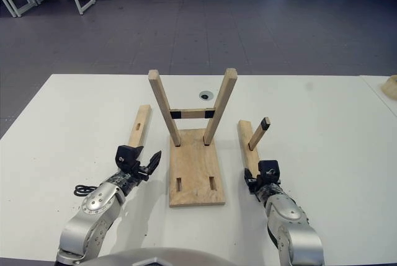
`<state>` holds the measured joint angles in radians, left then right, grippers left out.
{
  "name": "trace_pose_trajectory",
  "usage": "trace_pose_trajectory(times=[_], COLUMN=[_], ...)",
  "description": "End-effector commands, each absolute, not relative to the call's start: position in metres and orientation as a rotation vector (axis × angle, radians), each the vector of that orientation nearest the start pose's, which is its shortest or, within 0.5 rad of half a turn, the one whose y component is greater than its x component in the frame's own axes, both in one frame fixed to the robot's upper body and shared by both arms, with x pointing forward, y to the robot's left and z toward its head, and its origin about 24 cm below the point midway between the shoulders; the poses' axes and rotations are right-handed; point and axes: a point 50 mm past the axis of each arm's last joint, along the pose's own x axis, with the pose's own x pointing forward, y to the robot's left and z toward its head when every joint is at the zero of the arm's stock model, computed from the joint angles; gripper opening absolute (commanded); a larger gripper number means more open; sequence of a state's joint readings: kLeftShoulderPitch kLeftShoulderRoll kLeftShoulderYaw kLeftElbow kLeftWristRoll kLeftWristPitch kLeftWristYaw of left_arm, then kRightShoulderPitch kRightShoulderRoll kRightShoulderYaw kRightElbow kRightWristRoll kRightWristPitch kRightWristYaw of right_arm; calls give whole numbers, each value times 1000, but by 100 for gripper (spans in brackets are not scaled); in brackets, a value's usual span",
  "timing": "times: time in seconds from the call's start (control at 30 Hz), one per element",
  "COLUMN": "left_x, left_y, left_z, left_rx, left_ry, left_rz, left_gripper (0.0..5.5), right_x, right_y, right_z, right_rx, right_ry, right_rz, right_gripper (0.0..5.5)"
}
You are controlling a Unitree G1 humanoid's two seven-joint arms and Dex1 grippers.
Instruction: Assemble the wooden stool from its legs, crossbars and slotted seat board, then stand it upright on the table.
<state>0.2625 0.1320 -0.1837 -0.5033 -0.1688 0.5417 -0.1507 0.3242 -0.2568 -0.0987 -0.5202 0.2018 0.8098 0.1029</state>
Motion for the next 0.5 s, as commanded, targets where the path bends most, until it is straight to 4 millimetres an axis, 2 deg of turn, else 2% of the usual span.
trace_pose_trajectory(times=[0.03,0.07,0.1,0.17,0.23,0.3,0.33,0.4,0.5], left_x=[195,196,197,199,201,199,198,201,206], left_y=[124,126,131,141,151,157,161,167,167], left_z=[49,50,52,60,81,105,119,139,151], left_rx=[-60,-58,-60,-135,-262,-387,-462,-582,-695], left_ry=[311,309,308,311,295,281,264,232,219], left_rz=[-334,-337,-341,-407,-574,-776,-881,-1029,-1123], left_gripper=[329,329,329,329,329,329,329,329,329], right_x=[177,187,202,232,247,253,251,236,219], right_y=[-226,-231,-240,-264,-273,-263,-255,-244,-241], right_z=[23,31,48,93,131,151,160,172,192], right_rx=[-31,-21,-14,42,154,343,475,686,854], right_ry=[631,571,461,232,50,-31,-61,-97,-165], right_rz=[-61,-82,-119,-192,-158,30,198,534,839], right_gripper=[207,207,207,207,206,206,206,206,206])
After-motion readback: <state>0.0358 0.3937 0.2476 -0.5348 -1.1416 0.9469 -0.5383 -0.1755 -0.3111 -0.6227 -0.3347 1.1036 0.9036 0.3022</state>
